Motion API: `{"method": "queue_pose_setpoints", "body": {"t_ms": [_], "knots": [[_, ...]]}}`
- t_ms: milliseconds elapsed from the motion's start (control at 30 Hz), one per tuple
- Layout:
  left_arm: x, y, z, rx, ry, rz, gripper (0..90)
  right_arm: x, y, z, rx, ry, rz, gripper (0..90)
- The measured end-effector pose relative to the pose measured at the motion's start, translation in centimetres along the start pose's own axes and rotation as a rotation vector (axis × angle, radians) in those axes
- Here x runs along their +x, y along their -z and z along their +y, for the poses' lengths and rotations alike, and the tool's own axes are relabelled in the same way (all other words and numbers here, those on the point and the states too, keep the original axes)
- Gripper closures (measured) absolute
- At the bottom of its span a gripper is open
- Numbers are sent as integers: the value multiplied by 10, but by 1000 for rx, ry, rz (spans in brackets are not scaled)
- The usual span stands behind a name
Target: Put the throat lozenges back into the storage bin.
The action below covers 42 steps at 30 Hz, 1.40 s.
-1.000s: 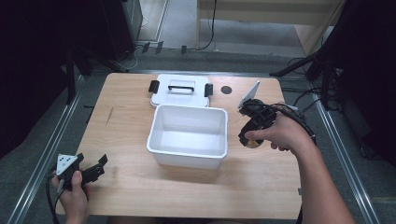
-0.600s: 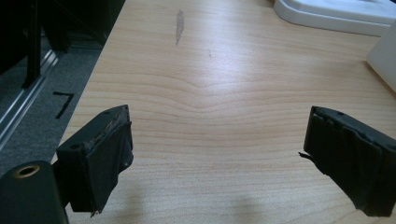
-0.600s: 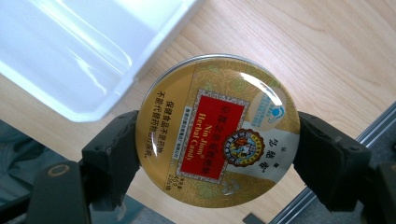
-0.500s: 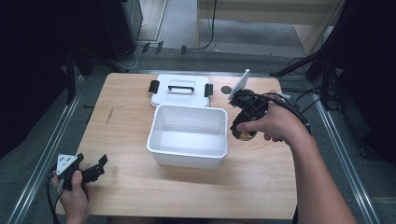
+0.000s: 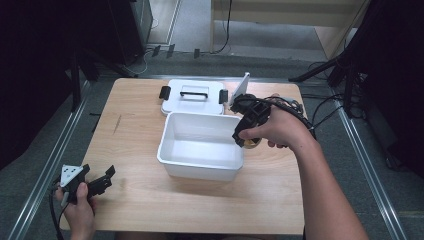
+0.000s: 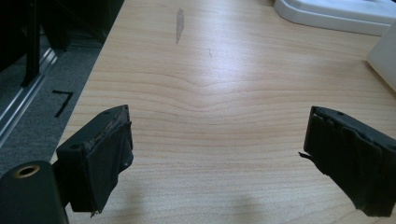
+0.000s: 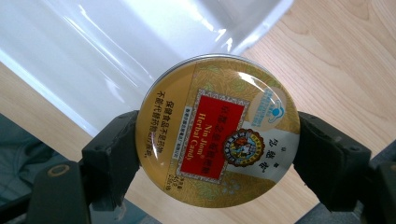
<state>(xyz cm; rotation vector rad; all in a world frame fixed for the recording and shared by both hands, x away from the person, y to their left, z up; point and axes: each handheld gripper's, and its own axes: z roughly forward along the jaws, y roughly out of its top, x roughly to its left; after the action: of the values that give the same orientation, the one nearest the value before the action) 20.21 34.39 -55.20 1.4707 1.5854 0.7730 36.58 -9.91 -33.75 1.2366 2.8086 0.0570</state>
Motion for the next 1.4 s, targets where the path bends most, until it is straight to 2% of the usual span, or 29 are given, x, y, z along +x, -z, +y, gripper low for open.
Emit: {"method": "queue_pose_setpoints", "body": {"t_ms": [433, 567, 600, 633, 667, 700, 733, 800, 900, 933, 1033, 1200, 1400], "knots": [[0, 0, 0, -1, 2, -6, 85, 20, -7, 23, -1, 43, 9, 209], [0, 0, 0, 1, 3, -7, 85, 26, -12, 29, -2, 65, 11, 208], [0, 0, 0, 2, 3, -6, 85, 28, -15, 31, -5, 93, 0, 208], [0, 0, 0, 2, 4, -6, 85, 28, -15, 31, -5, 93, 0, 208], [0, 0, 0, 0, 5, -5, 85, 31, -18, 31, -24, 150, -6, 208], [0, 0, 0, 0, 5, -6, 85, 31, -18, 31, -24, 150, -6, 208], [0, 0, 0, 0, 5, -6, 85, 32, -19, 31, -28, 175, -4, 208], [0, 0, 0, 1, 5, -5, 85, 35, -22, 28, -62, 300, -7, 208], [0, 0, 0, 3, 6, -7, 85, 39, -27, 24, -87, 449, -21, 208], [0, 0, 0, 3, 5, -7, 85, 39, -27, 24, -87, 449, -21, 208], [0, 0, 0, 2, 4, -7, 85, 40, -33, 21, -88, 535, -27, 208], [0, -1, 0, 2, 4, -7, 85, 40, -36, 19, -88, 567, -27, 208], [0, 0, 0, 2, 4, -7, 85, 38, -44, 19, -91, 581, -23, 208]]}}
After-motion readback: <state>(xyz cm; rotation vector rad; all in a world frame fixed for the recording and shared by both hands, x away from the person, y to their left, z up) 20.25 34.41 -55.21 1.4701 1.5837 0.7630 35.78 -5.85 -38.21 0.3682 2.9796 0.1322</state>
